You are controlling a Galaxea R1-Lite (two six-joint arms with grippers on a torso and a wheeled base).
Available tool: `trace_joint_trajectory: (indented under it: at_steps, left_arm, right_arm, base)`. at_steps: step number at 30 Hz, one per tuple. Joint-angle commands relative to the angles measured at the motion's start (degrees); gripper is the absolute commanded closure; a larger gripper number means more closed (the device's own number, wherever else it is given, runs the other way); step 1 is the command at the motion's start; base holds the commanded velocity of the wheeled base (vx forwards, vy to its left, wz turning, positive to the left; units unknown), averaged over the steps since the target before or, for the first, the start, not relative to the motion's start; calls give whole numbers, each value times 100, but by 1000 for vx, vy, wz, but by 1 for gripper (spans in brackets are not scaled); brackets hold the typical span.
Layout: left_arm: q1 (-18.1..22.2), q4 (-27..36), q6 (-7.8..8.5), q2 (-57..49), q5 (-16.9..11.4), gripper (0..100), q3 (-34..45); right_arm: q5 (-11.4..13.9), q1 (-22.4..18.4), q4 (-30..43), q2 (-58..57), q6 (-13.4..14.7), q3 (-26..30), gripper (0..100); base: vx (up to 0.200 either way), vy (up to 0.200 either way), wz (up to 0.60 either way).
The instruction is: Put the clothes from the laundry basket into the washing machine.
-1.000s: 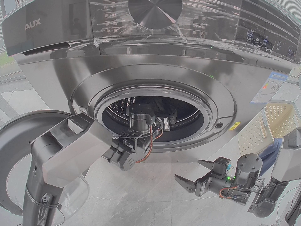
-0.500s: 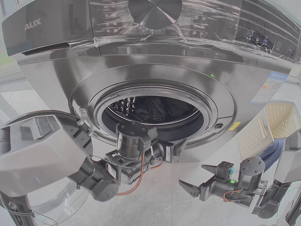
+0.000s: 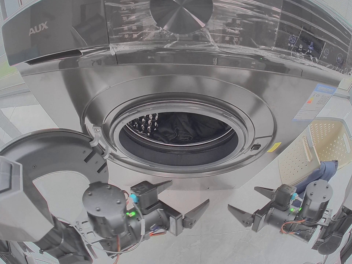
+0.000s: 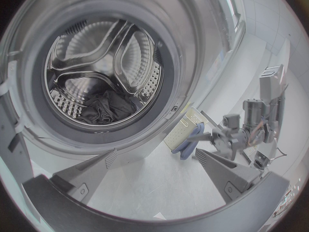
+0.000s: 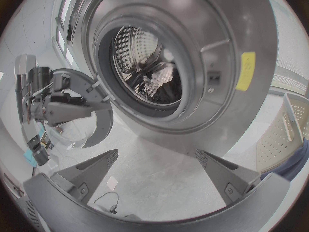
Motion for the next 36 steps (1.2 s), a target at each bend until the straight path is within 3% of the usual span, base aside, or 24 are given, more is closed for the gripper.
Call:
trace_joint_trajectory:
  at_steps: [1,4,8,9,10,13,15,18,19,21,26,32,36]
  left_arm:
    - [106,-430,74,-1125,81,0,1134]
    - [141,-597,109,-1661,301,0,1398]
    - [255,-570,399,-2409,389,0,1820]
    - [255,-570,399,-2409,389,0,1820]
    - [326,-561,548,-2690,397,0,2066]
    - [449,-482,592,-3059,424,0,2215]
    - [783,54,627,-3850,556,0,2215]
    - [879,221,636,-4087,538,0,2215]
    - [1257,1205,654,-4931,564,0,2215]
    - [1539,1987,636,-5511,591,0,2215]
    - [2163,3736,575,-7216,265,0,2215]
    - [2910,4932,540,-8429,-139,0,2215]
    - [3305,5907,504,-9299,-315,0,2215]
  right_arm:
    - [-333,-441,82,-1279,-52,199,0]
    - [-342,-775,188,-1728,-52,226,0]
    - [-359,-1118,829,-2439,-52,226,0]
    - [-359,-1118,829,-2439,-52,226,0]
    - [-368,-1205,1427,-2932,-96,226,0]
    - [-465,-1223,2253,-3582,-166,226,0]
    - [-597,-1478,3290,-4435,-140,226,0]
    - [-597,-1583,3528,-4637,-131,226,0]
    - [-588,-2032,4635,-5735,-166,226,0]
    - [-570,-2234,5444,-6570,-227,226,0]
    - [-412,-3016,7316,-8627,-544,76,0]
    - [-219,-3535,8546,-9840,-614,-21,0]
    - [-201,-3869,8713,-10130,-641,164,0]
  base:
    - [-200,0,0]
    - [-200,0,0]
    - [-50,0,0]
    - [0,0,0]
    - [0,0,0]
    - [-67,0,0]
    - [-200,0,0]
    - [-200,0,0]
    - [-200,0,0]
    - [-200,0,0]
    - [0,0,0]
    - [-67,0,0]
    - [0,0,0]
